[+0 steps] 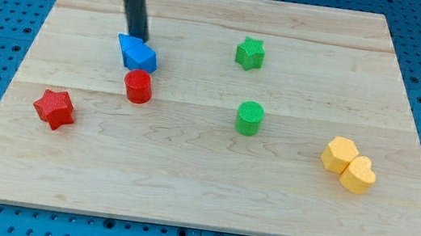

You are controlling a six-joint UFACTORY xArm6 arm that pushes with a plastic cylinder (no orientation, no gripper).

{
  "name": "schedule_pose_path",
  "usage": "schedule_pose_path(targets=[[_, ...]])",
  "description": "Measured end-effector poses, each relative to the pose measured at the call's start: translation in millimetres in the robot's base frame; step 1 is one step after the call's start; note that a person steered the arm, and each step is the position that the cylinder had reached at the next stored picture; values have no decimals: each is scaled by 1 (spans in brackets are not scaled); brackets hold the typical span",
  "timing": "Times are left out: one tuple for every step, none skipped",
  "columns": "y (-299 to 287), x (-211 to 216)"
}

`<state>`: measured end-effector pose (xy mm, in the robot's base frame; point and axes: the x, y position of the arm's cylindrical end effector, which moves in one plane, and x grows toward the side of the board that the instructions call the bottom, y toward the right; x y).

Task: Separate the blue cube from the red circle

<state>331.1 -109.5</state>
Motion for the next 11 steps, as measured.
schedule_pose_path(targets=[[62,25],[63,76],[45,50],[3,24],[-21,14],[5,36],[-11,72],[-8,92],[-11,94],[-40,95],[-86,94]])
